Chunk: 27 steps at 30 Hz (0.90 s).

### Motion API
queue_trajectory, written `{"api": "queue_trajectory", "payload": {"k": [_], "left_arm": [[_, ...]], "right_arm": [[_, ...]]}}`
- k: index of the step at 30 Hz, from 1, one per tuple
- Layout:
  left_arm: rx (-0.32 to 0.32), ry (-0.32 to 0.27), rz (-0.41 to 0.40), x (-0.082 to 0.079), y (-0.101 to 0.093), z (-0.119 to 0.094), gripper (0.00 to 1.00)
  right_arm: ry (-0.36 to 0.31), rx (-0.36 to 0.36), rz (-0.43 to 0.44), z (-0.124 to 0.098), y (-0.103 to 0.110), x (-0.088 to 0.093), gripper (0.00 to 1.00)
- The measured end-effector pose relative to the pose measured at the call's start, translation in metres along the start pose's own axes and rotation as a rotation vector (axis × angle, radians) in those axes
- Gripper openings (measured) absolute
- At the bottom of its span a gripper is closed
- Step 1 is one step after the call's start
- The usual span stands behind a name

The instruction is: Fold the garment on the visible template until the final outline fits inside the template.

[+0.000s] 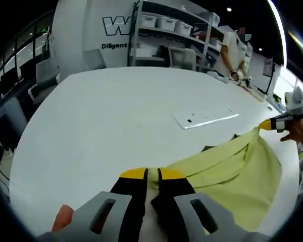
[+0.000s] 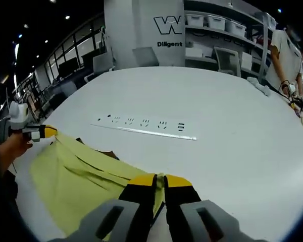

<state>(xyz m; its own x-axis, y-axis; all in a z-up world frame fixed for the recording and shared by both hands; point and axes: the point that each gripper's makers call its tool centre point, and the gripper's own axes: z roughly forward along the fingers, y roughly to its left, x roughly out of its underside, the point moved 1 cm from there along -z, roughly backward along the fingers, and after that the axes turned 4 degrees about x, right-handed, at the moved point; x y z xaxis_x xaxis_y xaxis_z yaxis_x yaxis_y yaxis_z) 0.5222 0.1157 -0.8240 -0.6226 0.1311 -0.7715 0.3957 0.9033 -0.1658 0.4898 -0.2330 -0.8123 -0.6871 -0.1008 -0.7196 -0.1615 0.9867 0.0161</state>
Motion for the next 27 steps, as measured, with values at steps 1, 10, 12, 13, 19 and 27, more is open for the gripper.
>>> {"api": "queue_trajectory", "payload": {"k": [1,10,12,13,19,27], "left_arm": [[0.001,-0.009,-0.003,-0.001,0.001,-0.003,0.05],[-0.002,0.015,0.023,0.012,0.0,-0.009,0.09],[0.003,0.031,0.007,0.017,0.0,-0.008,0.09],[0.005,0.03,0.006,0.018,0.0,-0.007,0.1],[0.021,0.004,0.011,0.014,-0.007,-0.002,0.1],[0.026,-0.012,0.017,0.001,-0.013,0.003,0.11]], "right_arm": [[-0.005,0.001,-0.002,-0.003,0.001,-0.001,0.02],[-0.014,-0.021,-0.008,-0.01,0.015,0.002,0.06],[-0.012,-0.024,-0.008,-0.01,0.017,0.004,0.06],[-0.01,-0.027,-0.006,-0.009,0.017,0.005,0.06],[-0.001,-0.034,-0.008,-0.006,0.018,0.008,0.07],[-0.056,-0.034,-0.155,0.002,0.02,-0.008,0.1]]}}
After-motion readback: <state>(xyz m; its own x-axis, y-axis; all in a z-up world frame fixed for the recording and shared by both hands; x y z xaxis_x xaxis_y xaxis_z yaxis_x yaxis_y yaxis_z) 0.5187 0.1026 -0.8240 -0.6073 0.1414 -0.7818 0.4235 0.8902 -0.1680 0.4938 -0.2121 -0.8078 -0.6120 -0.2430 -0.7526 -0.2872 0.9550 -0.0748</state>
